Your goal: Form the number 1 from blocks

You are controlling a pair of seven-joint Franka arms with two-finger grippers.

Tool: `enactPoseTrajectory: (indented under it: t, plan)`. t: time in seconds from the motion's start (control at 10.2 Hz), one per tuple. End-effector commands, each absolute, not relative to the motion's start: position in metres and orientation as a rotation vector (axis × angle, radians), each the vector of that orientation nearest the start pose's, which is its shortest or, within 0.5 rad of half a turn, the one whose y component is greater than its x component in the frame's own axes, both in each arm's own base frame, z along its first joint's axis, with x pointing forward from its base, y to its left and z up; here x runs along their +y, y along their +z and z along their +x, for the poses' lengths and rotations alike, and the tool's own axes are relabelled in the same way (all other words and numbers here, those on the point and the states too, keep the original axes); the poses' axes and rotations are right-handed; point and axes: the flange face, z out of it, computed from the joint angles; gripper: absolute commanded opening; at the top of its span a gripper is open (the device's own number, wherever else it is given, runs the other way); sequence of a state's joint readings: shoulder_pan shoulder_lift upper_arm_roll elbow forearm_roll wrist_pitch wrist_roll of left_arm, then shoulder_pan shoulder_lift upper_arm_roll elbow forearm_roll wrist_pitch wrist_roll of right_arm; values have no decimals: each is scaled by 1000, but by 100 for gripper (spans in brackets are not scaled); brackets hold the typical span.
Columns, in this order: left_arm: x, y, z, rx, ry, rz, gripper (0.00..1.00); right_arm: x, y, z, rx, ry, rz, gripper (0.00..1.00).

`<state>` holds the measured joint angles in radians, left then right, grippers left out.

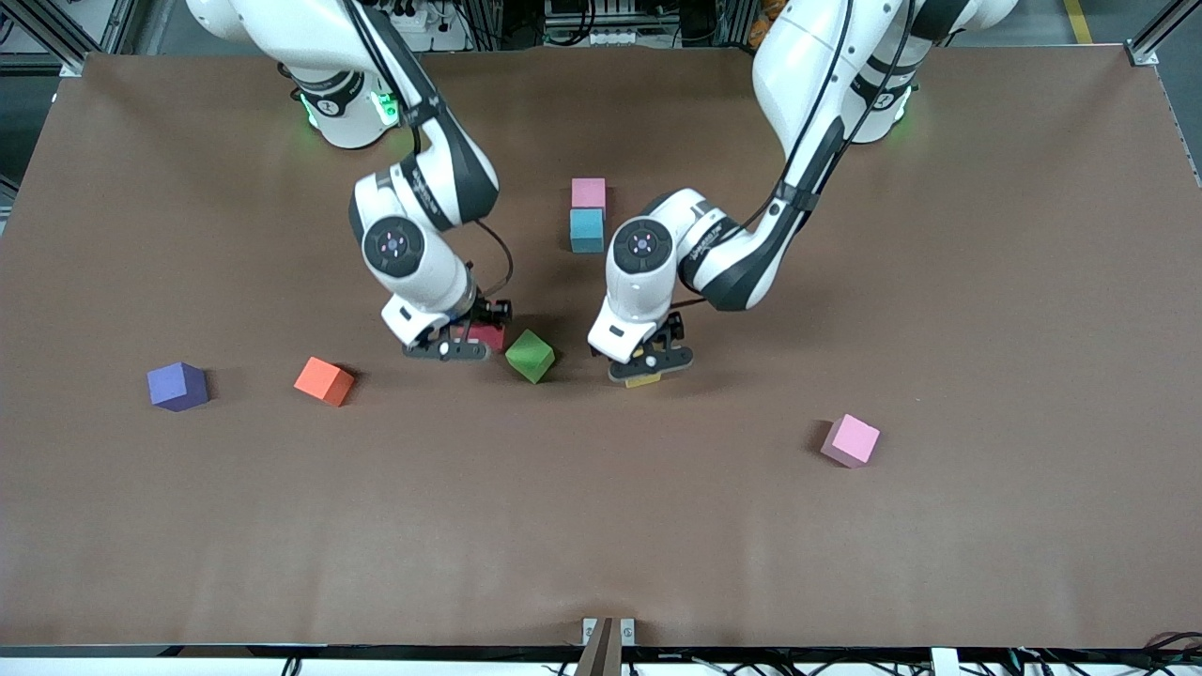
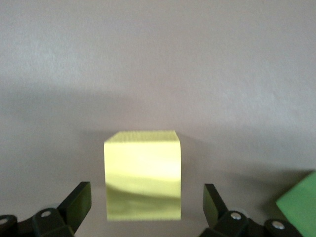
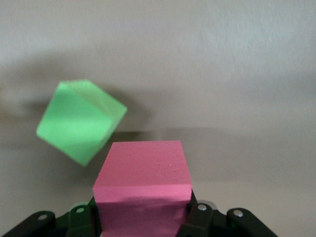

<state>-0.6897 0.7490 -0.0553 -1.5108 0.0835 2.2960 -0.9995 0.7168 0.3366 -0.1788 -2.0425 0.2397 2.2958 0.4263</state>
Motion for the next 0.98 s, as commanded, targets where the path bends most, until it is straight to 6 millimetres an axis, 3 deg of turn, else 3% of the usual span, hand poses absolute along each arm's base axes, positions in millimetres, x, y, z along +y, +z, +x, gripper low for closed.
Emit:
enactPoseTrajectory:
  t: [0.0,0.2,0.39,0.59,0.68,0.78,0.88]
  plan:
    - [-478,227,545,-278,-89,-3133,100,325,283,456,147,191,-3064,53]
    - [-471,225,550,-254,-86,-3132,100,371,272,423,182,186,-3079,53]
    - [-469,209,548,-215,-62,-3120,100,396,261,417,195,163,-3080,53]
    - [-470,198,545,-214,-45,-3114,100,437,252,409,221,147,-3081,53]
    - [-470,196,545,-214,-41,-3112,100,444,252,411,213,138,-3079,53]
    - [-470,194,544,-214,-39,-3111,83,452,249,411,196,131,-3081,53]
    - [-470,193,544,-222,-34,-3109,23,469,239,406,157,129,-3091,53]
